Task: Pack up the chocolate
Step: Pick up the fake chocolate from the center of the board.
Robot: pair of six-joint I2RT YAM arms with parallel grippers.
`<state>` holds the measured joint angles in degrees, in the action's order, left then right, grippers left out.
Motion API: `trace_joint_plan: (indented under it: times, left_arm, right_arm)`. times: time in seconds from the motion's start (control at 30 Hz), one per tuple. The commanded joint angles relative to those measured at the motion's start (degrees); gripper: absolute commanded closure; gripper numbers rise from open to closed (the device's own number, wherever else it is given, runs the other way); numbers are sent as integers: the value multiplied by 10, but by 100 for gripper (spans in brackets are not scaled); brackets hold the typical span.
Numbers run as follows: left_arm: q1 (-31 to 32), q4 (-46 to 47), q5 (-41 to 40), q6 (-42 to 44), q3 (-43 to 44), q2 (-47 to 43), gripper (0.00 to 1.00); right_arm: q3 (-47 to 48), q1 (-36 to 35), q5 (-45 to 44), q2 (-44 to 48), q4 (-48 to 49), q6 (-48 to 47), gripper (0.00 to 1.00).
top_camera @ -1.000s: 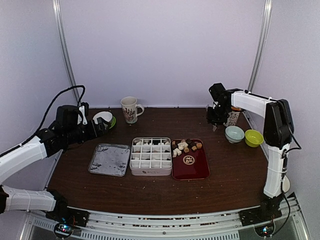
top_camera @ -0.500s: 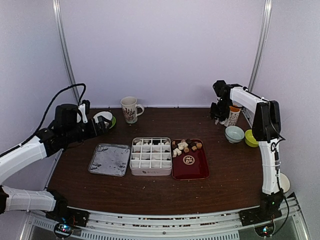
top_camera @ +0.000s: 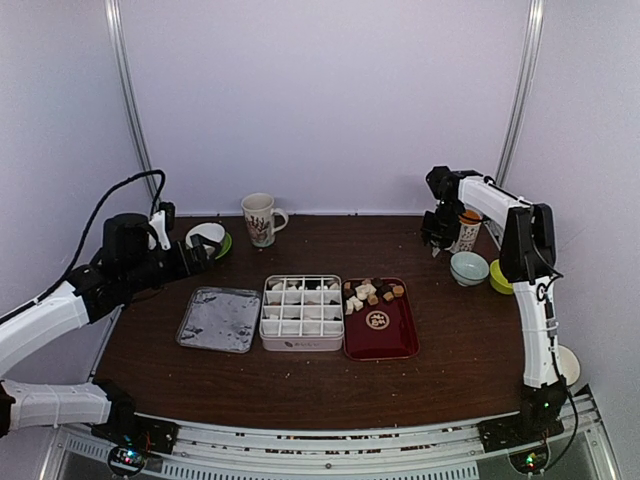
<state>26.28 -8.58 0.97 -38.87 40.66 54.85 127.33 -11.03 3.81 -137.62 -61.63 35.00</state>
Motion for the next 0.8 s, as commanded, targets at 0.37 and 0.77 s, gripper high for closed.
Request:
trace_joint_plan:
  times: [0.37, 0.77]
  left_arm:
    - [-5, 33, 6, 5, -12, -18, 2]
    - [-7, 39, 7, 5, -16, -11, 2]
  right_arm:
    - [45, -25, -48, -31, -47, -19, 63]
    - [71, -37, -124, -50, -79, -53, 63]
